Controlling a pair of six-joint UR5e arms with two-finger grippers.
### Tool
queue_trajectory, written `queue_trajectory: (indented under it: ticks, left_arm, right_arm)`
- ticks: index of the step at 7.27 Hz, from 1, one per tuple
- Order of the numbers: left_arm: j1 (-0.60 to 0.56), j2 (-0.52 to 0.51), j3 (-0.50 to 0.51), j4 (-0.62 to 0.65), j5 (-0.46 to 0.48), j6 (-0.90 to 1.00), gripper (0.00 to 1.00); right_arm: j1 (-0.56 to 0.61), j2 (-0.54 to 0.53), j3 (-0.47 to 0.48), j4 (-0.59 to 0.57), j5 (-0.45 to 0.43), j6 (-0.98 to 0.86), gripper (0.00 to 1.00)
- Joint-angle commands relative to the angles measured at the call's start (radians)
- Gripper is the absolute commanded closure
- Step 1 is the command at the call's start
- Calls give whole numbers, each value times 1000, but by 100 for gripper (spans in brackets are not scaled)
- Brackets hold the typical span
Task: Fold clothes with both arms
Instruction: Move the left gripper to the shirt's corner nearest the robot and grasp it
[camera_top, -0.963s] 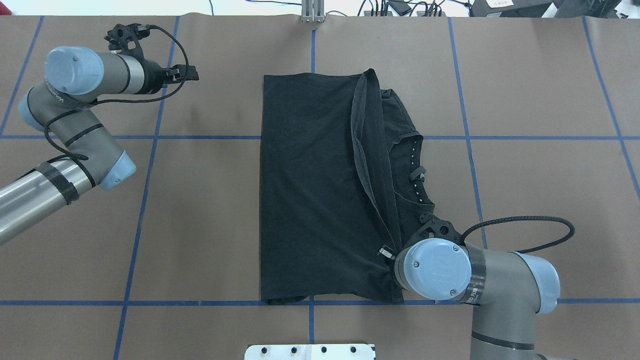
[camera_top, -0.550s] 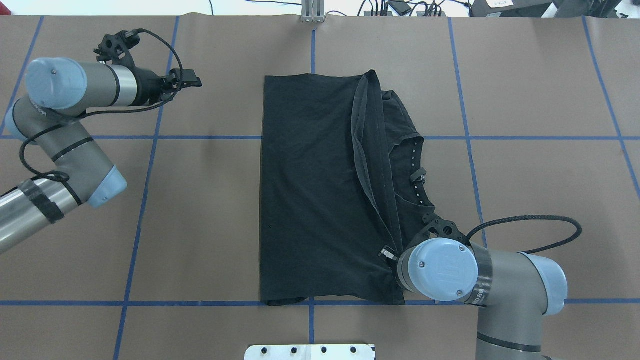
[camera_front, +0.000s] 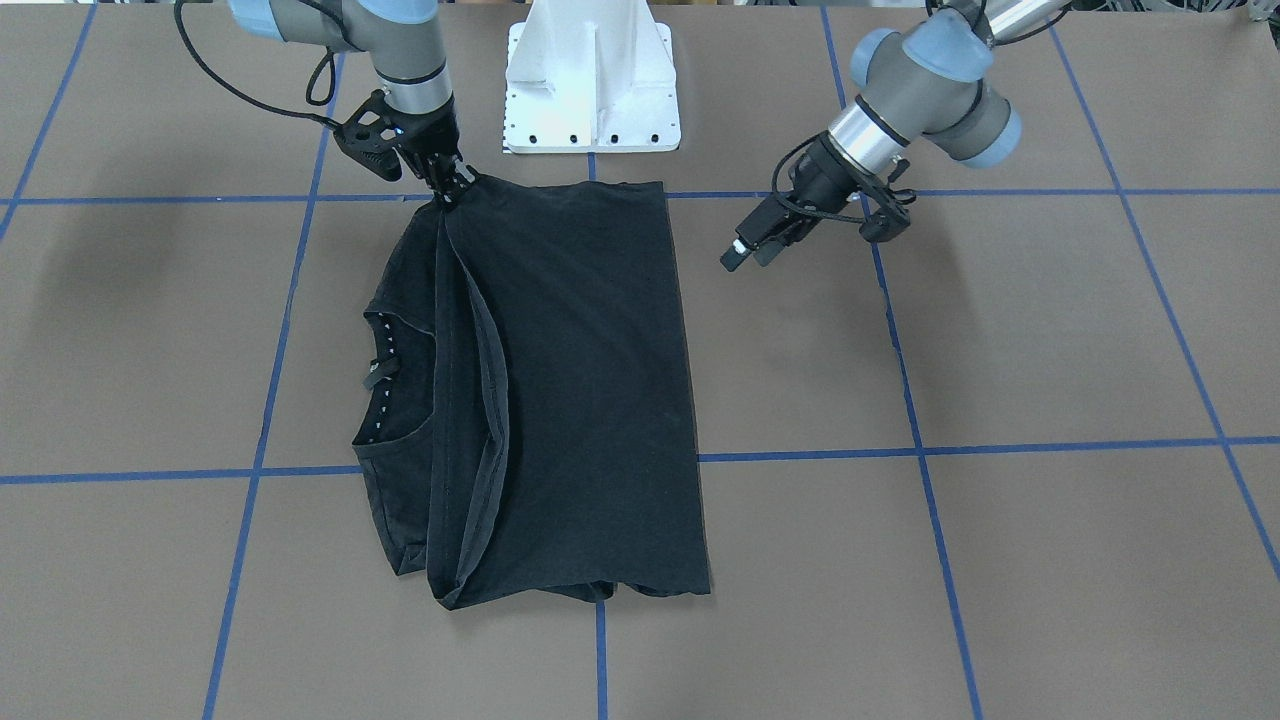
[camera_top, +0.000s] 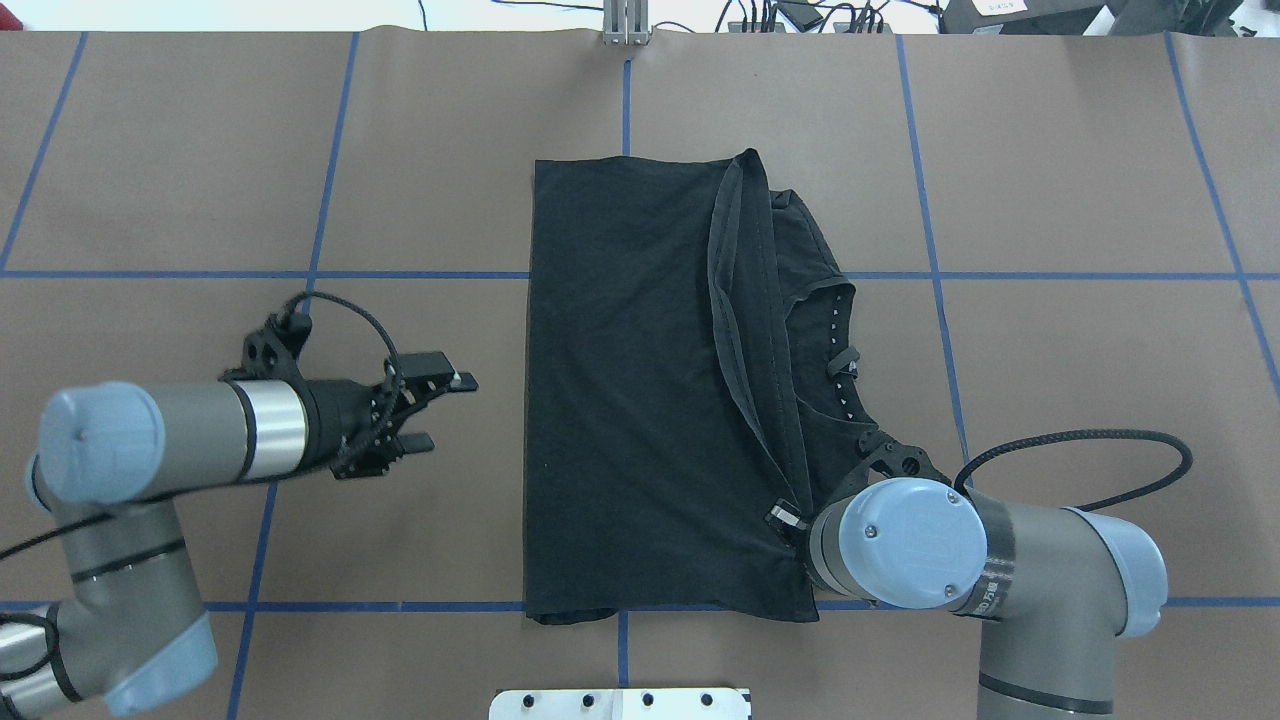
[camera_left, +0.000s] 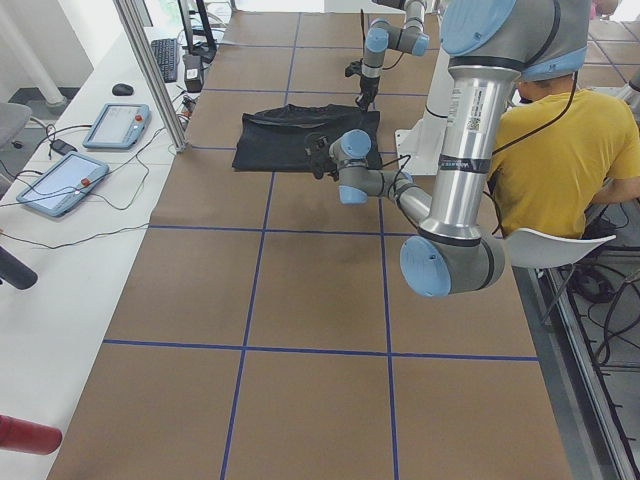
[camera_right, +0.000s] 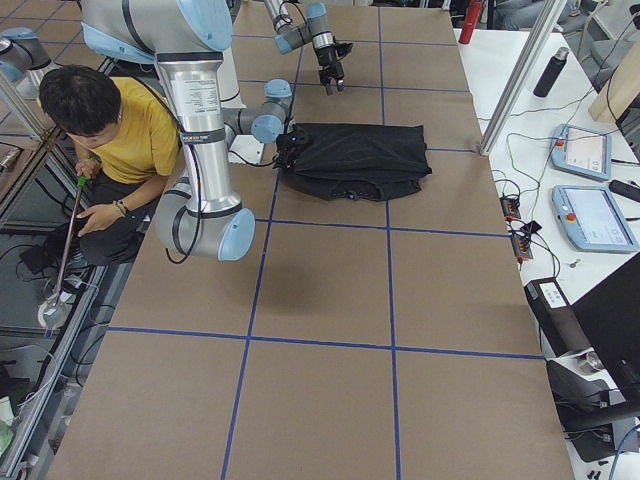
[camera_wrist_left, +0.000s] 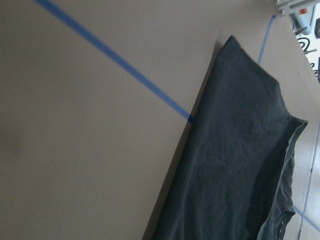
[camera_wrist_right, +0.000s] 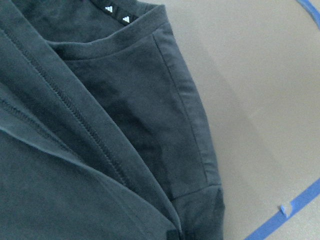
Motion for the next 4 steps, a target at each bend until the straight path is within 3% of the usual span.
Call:
queue_trajectory:
  ticks: [1, 4]
  left_arm:
    - [218, 0, 3, 1, 156, -142, 11]
    - [285, 0, 9, 3, 179, -143, 20]
  right_arm:
    - [0, 1, 4, 1, 6, 0, 100]
    - [0, 4, 9, 1, 7, 0, 100]
